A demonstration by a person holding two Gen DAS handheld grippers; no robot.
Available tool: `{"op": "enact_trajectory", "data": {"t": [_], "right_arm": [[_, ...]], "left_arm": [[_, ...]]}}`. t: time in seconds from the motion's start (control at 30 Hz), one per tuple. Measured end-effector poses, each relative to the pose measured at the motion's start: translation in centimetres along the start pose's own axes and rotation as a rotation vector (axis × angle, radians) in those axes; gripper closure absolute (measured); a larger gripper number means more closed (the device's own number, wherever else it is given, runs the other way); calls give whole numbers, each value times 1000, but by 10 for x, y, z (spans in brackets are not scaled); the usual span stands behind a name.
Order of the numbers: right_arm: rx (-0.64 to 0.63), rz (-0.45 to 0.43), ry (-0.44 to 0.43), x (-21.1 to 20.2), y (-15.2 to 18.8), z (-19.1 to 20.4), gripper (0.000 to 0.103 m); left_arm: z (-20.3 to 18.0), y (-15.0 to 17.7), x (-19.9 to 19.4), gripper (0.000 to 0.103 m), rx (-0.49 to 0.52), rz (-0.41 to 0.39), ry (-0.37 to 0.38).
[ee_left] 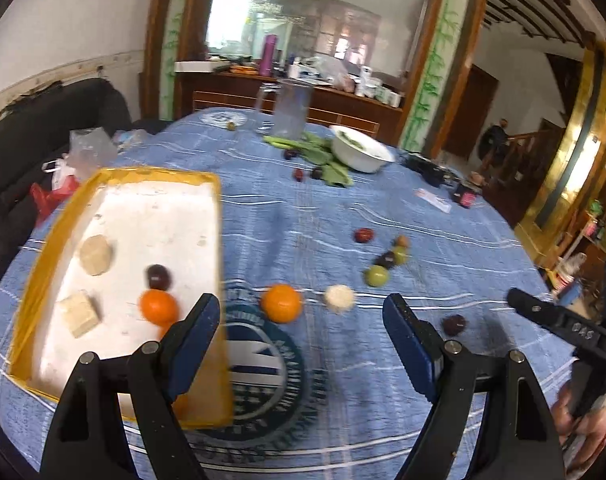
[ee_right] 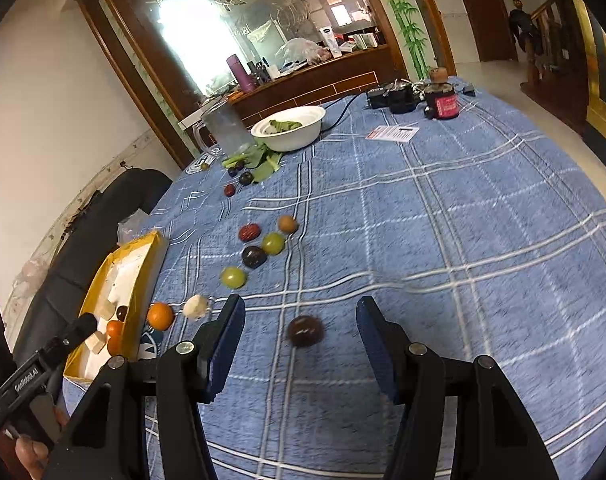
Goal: Organize fruits
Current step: 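Lower the right tool onto the dark plum and close its fingers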
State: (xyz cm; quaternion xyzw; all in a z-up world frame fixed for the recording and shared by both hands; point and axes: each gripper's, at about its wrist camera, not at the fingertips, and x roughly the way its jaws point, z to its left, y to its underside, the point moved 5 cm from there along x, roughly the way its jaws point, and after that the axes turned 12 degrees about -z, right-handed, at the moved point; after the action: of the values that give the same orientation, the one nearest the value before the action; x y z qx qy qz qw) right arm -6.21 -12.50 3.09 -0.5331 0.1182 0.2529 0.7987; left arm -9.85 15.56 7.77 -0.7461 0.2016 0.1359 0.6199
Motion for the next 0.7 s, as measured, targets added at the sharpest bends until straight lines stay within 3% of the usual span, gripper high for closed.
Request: {"op": "enact_trajectory", "data": {"t": [0.13, 0.23, 0.43, 0.7], "right_arm": [[-31, 83, -30, 20, 8, 13, 41], [-104, 141, 14, 37, 18, 22, 41], [-190, 185, -32, 62, 23, 33, 41], [-338, 191, 47, 69, 37, 38, 41]], "left_arm": [[13, -1, 8, 20, -47, 26, -5], [14, -3, 11, 20, -54, 30, 0], [12, 3, 0, 20, -106, 68, 6], [32, -9, -14, 20, -96, 22, -104]]}}
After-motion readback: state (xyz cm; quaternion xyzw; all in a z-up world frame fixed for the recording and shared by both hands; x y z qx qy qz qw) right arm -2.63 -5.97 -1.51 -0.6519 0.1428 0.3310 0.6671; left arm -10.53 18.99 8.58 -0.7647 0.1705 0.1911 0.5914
